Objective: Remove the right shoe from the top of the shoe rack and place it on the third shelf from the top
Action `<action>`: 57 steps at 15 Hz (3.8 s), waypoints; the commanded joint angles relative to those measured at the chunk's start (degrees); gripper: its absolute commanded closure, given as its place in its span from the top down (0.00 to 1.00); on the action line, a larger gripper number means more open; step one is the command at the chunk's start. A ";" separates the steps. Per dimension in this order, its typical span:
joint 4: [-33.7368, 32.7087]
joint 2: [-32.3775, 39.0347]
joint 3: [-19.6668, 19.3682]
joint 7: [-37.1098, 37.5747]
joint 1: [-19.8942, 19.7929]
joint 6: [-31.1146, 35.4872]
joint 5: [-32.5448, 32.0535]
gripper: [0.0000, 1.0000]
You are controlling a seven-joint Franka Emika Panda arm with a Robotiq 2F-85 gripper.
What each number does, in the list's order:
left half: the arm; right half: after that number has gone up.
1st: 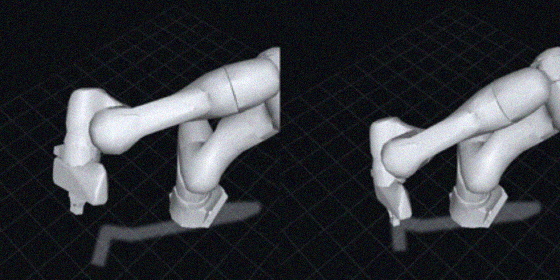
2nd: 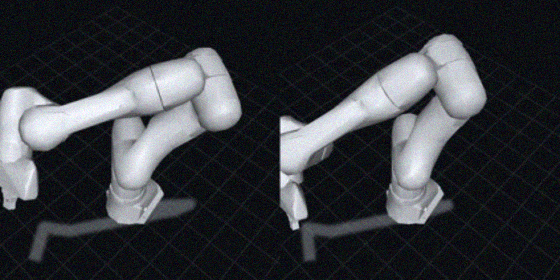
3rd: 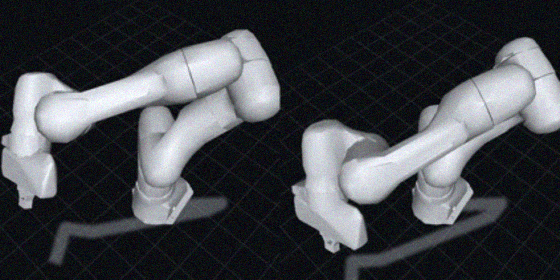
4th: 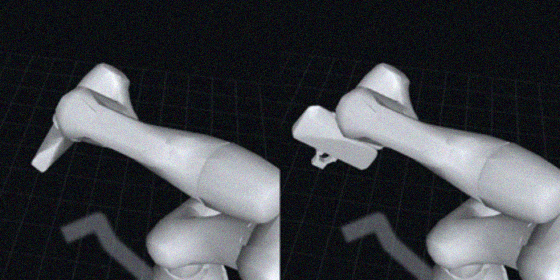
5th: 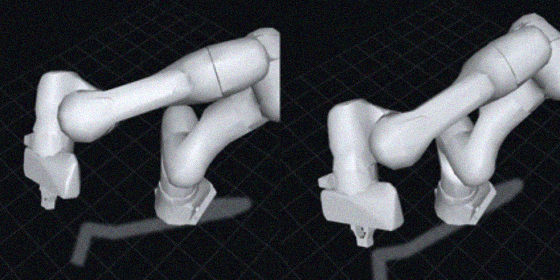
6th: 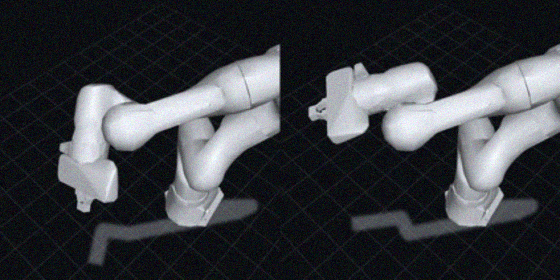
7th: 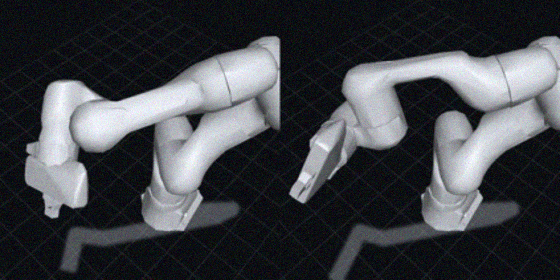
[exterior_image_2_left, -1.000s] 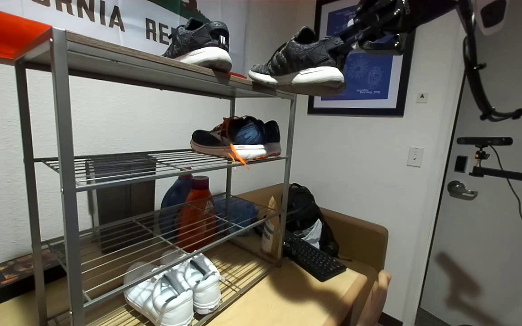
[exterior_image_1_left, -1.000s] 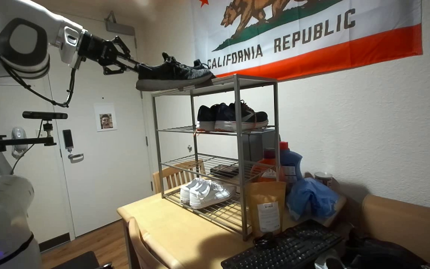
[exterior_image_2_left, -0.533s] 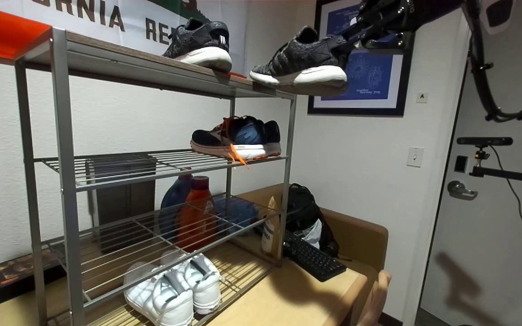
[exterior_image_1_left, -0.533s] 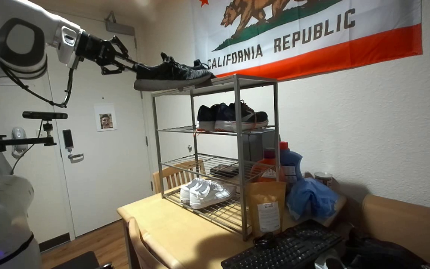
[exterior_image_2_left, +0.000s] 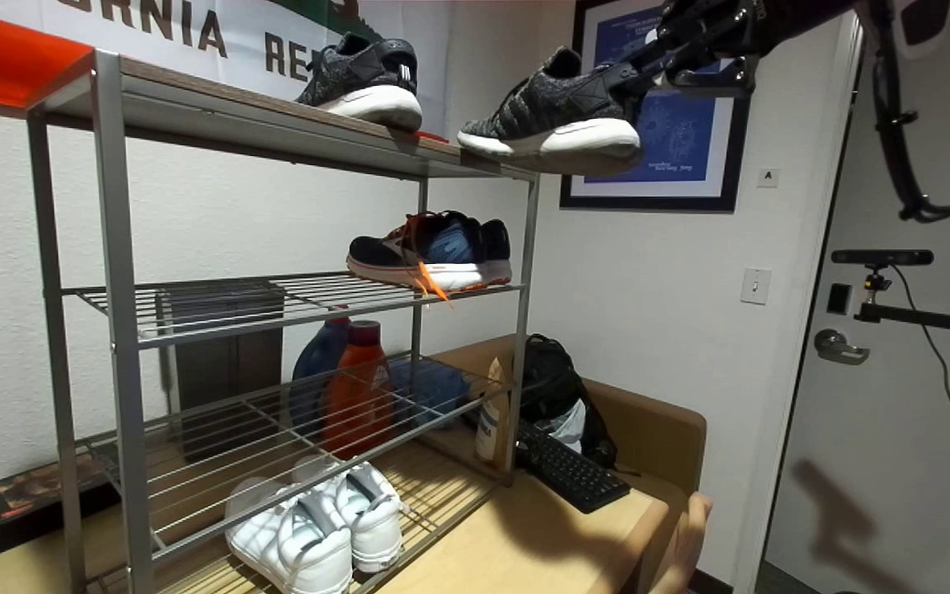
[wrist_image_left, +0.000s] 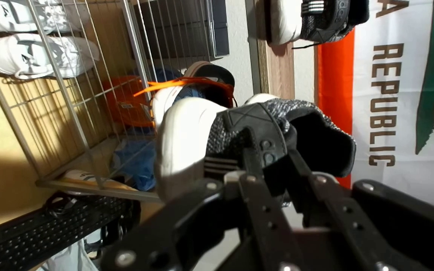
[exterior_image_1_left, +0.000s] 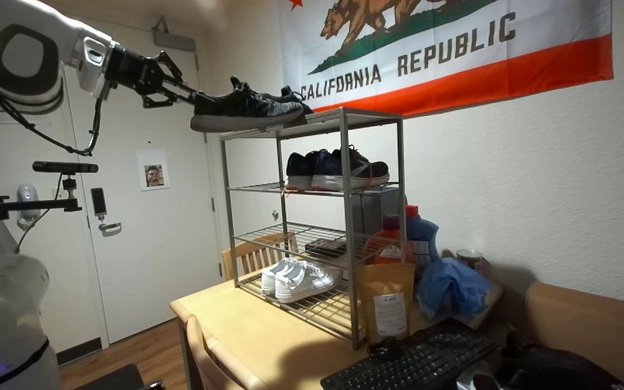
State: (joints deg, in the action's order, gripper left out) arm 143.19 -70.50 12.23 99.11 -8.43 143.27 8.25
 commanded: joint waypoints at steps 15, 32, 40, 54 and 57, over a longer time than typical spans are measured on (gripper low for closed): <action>0.33 -3.63 -0.50 -1.21 1.61 -6.33 1.37 0.06; 0.22 -4.66 -0.91 -1.03 1.48 -9.37 1.50 0.06; 2.78 -2.17 -0.52 -0.67 0.21 -7.78 1.22 0.06; 10.50 2.78 -0.20 -3.88 0.21 5.56 0.51 0.06; 12.17 3.67 -0.11 -5.55 0.79 9.86 0.71 0.06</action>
State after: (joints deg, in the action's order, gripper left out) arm 154.55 -68.23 11.81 95.68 -7.55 147.98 8.23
